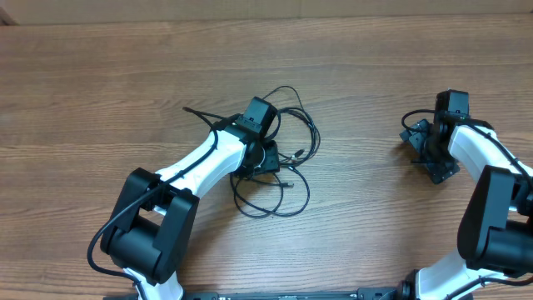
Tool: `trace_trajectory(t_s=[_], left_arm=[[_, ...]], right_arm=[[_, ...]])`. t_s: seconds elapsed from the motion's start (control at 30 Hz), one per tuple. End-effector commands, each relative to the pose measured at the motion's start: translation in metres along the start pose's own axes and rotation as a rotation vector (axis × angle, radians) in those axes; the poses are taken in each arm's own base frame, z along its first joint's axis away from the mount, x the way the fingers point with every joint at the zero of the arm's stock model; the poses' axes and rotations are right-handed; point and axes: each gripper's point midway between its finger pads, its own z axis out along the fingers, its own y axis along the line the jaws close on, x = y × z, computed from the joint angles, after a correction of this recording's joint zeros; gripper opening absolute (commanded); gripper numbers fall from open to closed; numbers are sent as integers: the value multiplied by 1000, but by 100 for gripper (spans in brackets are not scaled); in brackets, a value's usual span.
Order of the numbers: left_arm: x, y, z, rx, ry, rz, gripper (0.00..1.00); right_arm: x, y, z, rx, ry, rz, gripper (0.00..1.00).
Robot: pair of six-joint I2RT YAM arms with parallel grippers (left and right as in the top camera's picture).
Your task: Untangle cables
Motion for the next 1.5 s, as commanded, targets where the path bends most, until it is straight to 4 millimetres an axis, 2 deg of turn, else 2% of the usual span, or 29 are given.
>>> trace_trajectory(t_s=[0.0,0.13,0.3,0.47,0.63,0.9,1.07,1.3,1.47], left_arm=[[-3,-8,4,40,-7,-6,58],[-18,-20,-3,122,-34,-16,57],[-37,-19,-7,150,-83,-37,54],[-35,-34,-10,232,-60,-44,56],[-39,-40,-12,264,-75,-34,43],[-42,-70,-22,418,-67,1,42],[-40,-72,-21,422,-57,-21,38],[-25,-84,-13,417,-27,19,34],[-23,-82,-6,408,-19,19,31]], right_arm=[[11,-6,9,6,41,3,100],[11,-6,9,5,41,3,100],[11,-6,9,4,40,2,100],[11,-6,9,4,40,3,100],[11,-6,9,4,40,2,100],[11,-6,9,4,40,3,100],[11,-6,9,5,40,2,100],[11,-6,9,4,40,2,100],[11,-6,9,5,40,2,100]])
